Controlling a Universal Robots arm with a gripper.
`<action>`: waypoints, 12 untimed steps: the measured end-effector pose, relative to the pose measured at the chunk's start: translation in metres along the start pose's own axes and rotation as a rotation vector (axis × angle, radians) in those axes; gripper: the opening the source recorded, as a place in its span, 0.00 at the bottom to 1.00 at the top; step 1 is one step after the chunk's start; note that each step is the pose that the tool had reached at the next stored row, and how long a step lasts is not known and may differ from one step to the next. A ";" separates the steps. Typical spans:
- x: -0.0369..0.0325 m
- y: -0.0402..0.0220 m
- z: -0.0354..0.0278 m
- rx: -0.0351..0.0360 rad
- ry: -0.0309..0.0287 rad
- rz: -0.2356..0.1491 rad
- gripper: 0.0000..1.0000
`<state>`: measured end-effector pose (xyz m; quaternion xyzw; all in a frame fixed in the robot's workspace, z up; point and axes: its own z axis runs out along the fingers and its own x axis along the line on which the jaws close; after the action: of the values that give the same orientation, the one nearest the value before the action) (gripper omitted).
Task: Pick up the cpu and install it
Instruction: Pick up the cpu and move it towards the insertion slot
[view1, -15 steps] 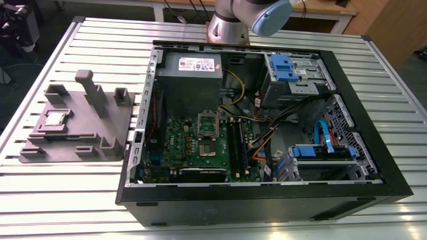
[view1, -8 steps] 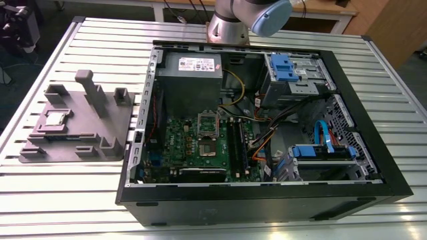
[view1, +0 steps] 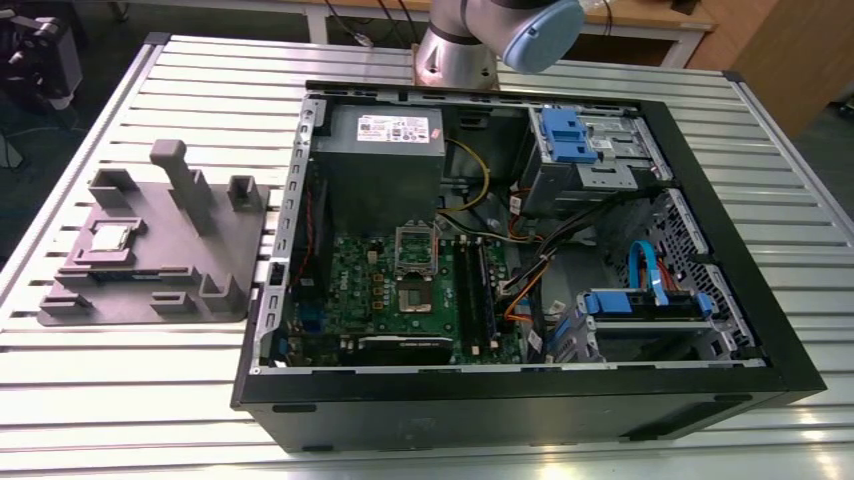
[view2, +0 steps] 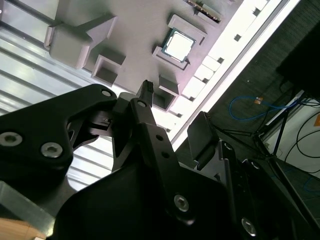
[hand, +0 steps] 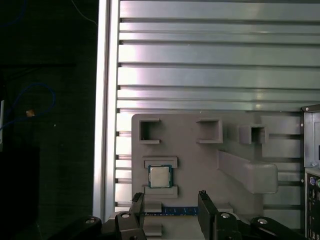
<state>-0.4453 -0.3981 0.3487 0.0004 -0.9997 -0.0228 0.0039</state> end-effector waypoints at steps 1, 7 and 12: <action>0.0000 0.0000 0.0002 0.0000 0.0000 0.000 0.55; 0.0000 -0.0001 0.0017 0.0001 0.0001 0.000 0.55; 0.0000 -0.0003 0.0034 -0.0001 -0.0001 0.000 0.55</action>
<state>-0.4453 -0.3982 0.3453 0.0003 -0.9997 -0.0228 0.0038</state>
